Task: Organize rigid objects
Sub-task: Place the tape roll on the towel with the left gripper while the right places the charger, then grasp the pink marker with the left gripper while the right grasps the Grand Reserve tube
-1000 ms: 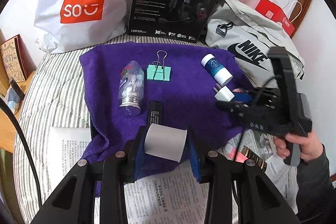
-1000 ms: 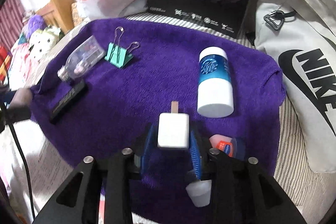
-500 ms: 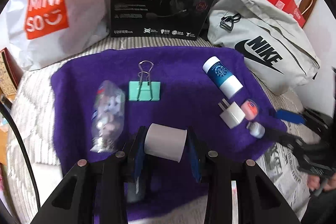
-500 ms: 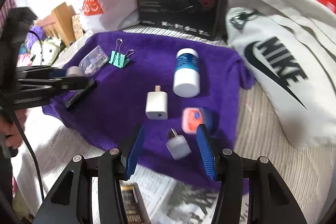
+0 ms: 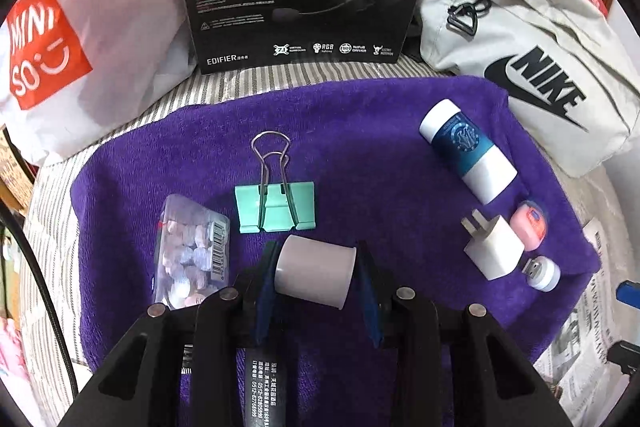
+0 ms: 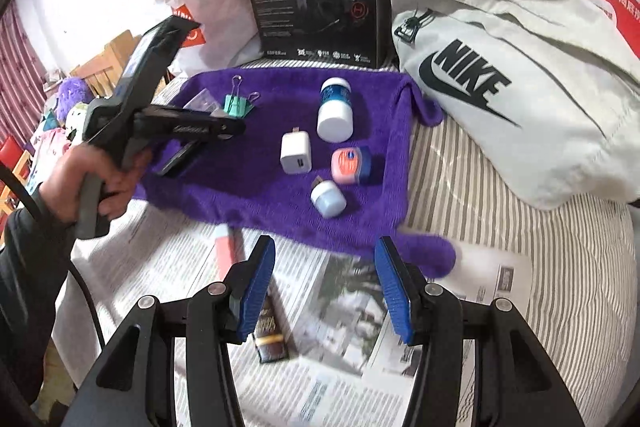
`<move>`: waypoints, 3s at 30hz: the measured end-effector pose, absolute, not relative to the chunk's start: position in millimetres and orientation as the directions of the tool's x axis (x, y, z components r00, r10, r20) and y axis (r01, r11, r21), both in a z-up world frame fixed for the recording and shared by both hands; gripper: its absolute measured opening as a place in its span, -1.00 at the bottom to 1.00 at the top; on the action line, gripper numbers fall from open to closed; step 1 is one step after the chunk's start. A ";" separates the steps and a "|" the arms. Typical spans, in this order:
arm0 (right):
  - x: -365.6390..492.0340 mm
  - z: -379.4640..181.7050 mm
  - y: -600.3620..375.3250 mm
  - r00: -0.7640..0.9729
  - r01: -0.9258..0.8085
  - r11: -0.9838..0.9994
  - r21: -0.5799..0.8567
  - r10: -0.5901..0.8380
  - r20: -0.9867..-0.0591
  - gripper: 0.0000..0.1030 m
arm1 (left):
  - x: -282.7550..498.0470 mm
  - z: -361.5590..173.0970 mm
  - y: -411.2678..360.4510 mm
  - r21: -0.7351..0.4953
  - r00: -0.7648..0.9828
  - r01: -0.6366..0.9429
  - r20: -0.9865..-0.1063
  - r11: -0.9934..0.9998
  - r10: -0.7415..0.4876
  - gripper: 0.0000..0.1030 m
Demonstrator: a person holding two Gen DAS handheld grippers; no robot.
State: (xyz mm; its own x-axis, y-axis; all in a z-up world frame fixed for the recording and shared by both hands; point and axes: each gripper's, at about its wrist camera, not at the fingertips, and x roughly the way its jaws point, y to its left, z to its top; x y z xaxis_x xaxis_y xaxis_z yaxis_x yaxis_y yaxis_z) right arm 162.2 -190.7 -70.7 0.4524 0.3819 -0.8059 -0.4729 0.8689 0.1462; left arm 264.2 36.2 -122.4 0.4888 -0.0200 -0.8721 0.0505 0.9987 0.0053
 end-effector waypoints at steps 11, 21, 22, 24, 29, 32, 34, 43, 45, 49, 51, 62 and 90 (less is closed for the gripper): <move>151.0 -75.3 -197.9 0.425 -0.437 0.874 0.214 0.410 -0.807 0.02 | 253.1 -126.0 22.6 0.047 0.497 0.094 -0.868 0.994 -0.005 0.26; 123.8 -88.3 -202.4 0.402 -0.416 0.890 0.188 0.366 -0.839 0.03 | 211.7 -79.6 21.4 -0.021 0.536 0.059 -0.842 0.998 -0.049 0.26; 119.2 -91.7 -198.9 0.396 -0.432 0.883 0.183 0.368 -0.841 0.03 | 203.3 -73.4 21.7 -0.024 0.539 0.058 -0.841 0.998 -0.051 0.26; 114.9 -97.3 -193.9 0.387 -0.458 0.870 0.185 0.382 -0.839 0.03 | 187.7 -65.4 21.8 -0.024 0.540 0.060 -0.840 0.998 -0.053 0.30; 109.4 -114.0 -169.3 0.378 -0.561 0.822 0.104 0.365 -0.851 0.03 | 146.8 -65.5 22.5 -0.003 0.513 0.054 -0.858 0.999 -0.031 0.36; 110.4 -124.3 -158.4 0.381 -0.623 0.782 0.029 0.336 -0.861 -0.03 | 127.9 -71.3 25.0 -0.013 0.496 0.041 -0.868 0.999 -0.032 0.36; 113.7 -130.2 -153.6 0.372 -0.655 0.755 -0.005 0.318 -0.872 -0.13 | 115.1 -73.2 26.8 -0.027 0.491 0.033 -0.870 0.999 -0.040 0.36; 135.0 -131.8 -142.7 0.331 -0.730 0.683 0.024 0.384 -0.862 -0.16 | 84.8 -88.1 26.1 -0.113 0.461 0.002 -0.882 0.994 -0.101 0.36; 130.9 -130.9 -147.0 0.339 -0.714 0.699 0.027 0.380 -0.861 -0.55 | 81.6 -93.5 23.8 -0.115 0.449 -0.001 -0.888 0.993 -0.102 0.36; 121.2 -129.3 -160.1 0.345 -0.659 0.751 0.033 0.341 -0.874 -0.55 | 85.8 -101.7 18.1 -0.163 0.437 -0.023 -0.889 0.986 -0.137 0.36; 119.9 -127.5 -173.4 0.365 -0.596 0.802 0.034 0.309 -0.878 -0.55 | 91.7 -102.8 11.2 -0.185 0.444 -0.024 -0.883 0.982 -0.155 0.36; 111.2 -135.5 -210.5 0.467 -0.369 0.927 0.070 0.250 -0.848 -0.53 | 141.3 -127.5 -15.4 -0.129 0.429 -0.163 -0.902 0.978 -0.048 0.36; 94.7 -141.3 -215.5 0.567 -0.326 0.942 0.082 0.264 -0.780 -0.52 | 105.0 -136.2 -21.3 0.060 0.502 0.023 -0.864 0.998 0.040 -0.18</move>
